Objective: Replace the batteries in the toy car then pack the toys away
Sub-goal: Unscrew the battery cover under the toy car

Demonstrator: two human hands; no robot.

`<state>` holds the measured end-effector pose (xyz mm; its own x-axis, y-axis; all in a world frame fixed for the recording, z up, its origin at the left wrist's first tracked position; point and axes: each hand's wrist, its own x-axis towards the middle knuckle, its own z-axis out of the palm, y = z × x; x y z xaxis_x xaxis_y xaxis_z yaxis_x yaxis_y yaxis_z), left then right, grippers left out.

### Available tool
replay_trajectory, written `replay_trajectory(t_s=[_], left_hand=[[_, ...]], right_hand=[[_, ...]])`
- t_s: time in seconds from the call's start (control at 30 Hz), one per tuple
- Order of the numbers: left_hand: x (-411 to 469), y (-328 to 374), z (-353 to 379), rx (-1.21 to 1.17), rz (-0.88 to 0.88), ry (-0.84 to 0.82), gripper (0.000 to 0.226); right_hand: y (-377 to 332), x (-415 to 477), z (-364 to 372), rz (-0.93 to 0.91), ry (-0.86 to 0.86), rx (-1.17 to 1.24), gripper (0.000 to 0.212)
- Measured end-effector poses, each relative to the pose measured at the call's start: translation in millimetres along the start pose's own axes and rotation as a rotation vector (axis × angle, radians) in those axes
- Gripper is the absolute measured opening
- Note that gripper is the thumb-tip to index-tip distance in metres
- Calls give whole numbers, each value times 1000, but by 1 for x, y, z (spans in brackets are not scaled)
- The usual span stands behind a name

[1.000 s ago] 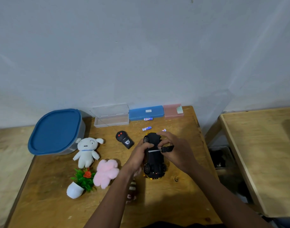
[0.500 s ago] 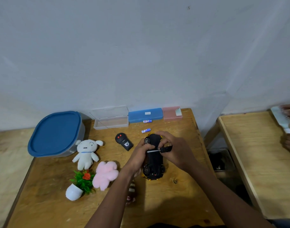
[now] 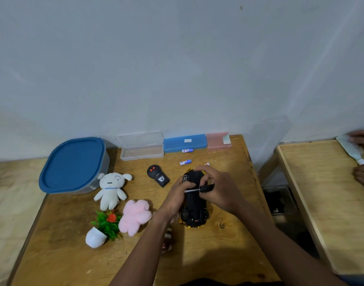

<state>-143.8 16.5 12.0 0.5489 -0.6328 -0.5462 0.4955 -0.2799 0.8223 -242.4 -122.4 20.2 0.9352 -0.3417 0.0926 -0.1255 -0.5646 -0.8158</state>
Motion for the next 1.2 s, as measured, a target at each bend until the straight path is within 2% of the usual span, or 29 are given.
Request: replay_trajectory(t_s=[0.47, 0.6, 0.73, 0.83, 0.93, 1.2], left_hand=[[5, -11, -2, 99, -7, 29, 28], [7, -16, 3, 35, -63, 93, 24], [10, -24, 15, -44, -126, 137, 26], [12, -35, 20, -102, -159, 193, 24], [10, -45, 19, -116, -192, 211, 27], [8, -51, 20, -152, -218, 246, 32]], right_hand=[[17, -5, 8, 101, 7, 85, 62], [34, -13, 11, 208, 135, 152, 54], [59, -22, 22, 414, 253, 141, 47], [80, -30, 26, 565, 234, 134, 45], [91, -35, 26, 611, 180, 102, 43], [99, -47, 15, 658, 261, -12, 30]])
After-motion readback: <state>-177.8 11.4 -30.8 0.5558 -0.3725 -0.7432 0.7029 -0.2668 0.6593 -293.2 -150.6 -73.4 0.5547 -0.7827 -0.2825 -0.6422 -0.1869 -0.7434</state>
